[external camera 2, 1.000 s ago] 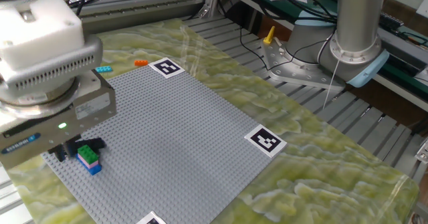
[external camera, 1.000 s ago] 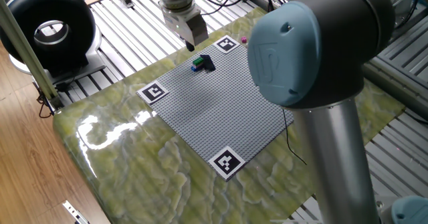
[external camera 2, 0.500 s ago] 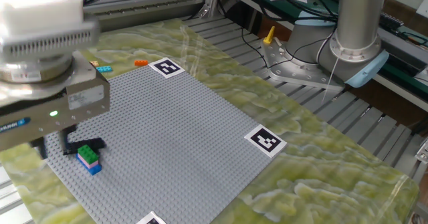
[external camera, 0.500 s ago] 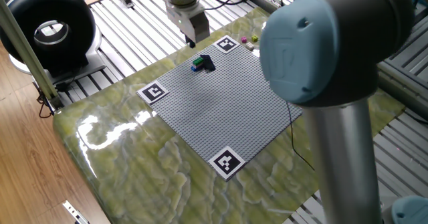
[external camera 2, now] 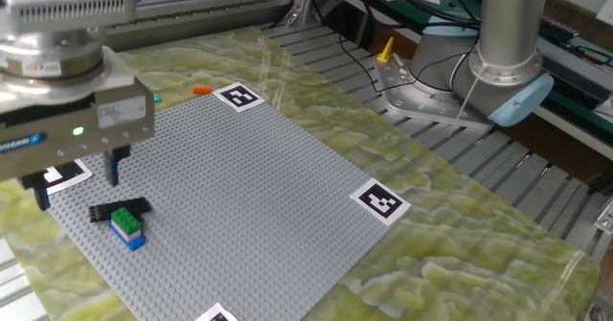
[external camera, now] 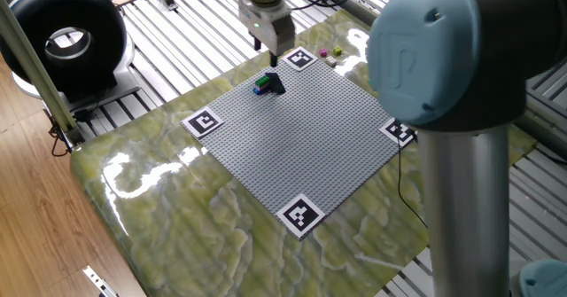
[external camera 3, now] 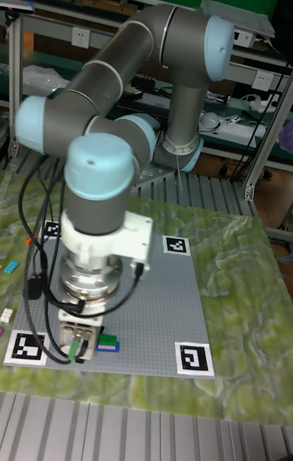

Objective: Stack small Lego blocks one on top of the other

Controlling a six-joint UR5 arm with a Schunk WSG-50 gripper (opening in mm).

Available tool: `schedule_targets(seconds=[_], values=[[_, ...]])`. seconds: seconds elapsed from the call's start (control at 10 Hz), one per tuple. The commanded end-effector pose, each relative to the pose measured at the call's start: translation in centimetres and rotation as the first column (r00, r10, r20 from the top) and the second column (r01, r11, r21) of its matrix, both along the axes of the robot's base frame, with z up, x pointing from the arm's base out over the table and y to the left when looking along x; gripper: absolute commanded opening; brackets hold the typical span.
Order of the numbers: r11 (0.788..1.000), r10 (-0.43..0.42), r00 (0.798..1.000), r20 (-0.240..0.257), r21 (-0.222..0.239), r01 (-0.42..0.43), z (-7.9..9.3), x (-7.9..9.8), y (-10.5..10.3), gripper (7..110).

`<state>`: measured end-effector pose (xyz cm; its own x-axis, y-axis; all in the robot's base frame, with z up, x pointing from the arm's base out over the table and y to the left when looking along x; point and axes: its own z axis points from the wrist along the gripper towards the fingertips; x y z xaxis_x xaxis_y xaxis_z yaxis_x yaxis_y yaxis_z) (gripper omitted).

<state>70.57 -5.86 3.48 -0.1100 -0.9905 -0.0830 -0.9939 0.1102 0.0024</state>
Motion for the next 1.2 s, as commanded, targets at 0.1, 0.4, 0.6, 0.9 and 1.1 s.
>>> schedule_targets(seconds=[0.1,0.4,0.6,0.9,1.1], values=[[0.998,-0.035,0.999,0.025,0.049,0.034,-0.9,-0.8,-1.3,66],[0.985,-0.106,0.993,0.054,0.144,0.097,-2.0,-1.2,-0.3,66],[0.974,-0.161,0.986,0.042,0.168,0.152,-2.6,-2.6,-0.3,66],[0.962,-0.204,0.978,0.040,0.193,0.193,-2.5,-2.9,0.9,66],[0.964,-0.202,0.978,0.052,0.186,0.189,-2.9,-2.8,1.2,66]])
